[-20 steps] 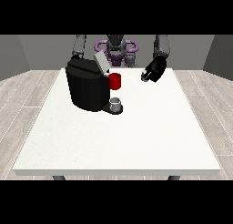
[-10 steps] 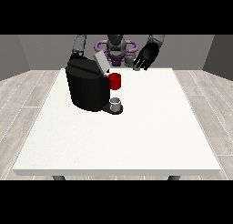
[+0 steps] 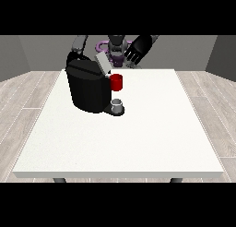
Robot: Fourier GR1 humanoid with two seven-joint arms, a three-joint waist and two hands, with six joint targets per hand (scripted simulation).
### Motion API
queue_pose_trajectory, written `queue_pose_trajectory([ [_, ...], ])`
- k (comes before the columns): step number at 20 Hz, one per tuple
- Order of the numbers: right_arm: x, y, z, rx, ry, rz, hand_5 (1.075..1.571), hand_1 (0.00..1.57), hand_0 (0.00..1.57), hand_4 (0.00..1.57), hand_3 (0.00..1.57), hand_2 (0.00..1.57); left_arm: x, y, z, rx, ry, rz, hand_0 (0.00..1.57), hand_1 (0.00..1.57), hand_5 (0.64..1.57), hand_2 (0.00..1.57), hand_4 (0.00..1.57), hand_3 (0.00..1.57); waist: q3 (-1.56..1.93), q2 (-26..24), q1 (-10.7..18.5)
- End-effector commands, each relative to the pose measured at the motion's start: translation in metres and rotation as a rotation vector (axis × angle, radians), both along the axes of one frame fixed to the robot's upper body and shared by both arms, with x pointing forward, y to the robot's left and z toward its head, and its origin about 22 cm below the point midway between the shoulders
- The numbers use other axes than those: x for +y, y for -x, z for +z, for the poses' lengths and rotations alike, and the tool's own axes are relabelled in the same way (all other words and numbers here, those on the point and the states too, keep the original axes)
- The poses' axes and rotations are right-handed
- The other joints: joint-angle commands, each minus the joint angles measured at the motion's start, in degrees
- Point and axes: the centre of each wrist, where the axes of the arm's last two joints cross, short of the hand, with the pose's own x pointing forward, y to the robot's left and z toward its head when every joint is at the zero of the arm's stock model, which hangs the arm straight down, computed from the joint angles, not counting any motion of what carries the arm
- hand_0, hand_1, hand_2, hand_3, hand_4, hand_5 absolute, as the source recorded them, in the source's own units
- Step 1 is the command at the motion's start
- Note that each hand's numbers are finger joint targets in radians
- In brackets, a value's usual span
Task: Insert the coffee pod into the coffee machine and close the lid
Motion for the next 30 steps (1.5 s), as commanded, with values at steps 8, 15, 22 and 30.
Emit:
queue_pose_trajectory([
  [8,0.002,-0.029,0.058,-0.155,0.01,0.045,1.571,0.0,0.0,0.26,0.0,0.0,0.015,-0.007,0.095,-0.148,0.001,0.106,1.22,1.22,1.571,1.29,0.48,1.24,0.0,8.7,-6.7],
  [15,-0.018,-0.032,0.055,-0.134,0.007,-0.015,1.571,0.0,0.0,0.06,0.0,0.0,0.005,-0.009,0.084,-0.126,-0.005,0.048,1.2,1.2,1.571,1.29,0.49,1.25,0.01,9.0,-5.2],
  [22,-0.011,-0.026,0.051,-0.144,0.0,0.009,1.571,0.0,0.0,0.0,0.0,0.0,0.02,-0.01,0.078,-0.14,-0.002,0.072,1.25,1.25,1.571,1.29,0.45,1.24,0.0,11.5,-6.3],
  [30,0.0,-0.042,0.086,-0.174,0.007,-0.007,1.571,0.0,0.0,0.04,0.0,0.0,0.012,-0.012,0.073,-0.154,-0.001,0.039,1.19,1.19,1.571,1.23,0.43,1.19,-0.03,12.4,-6.0],
])
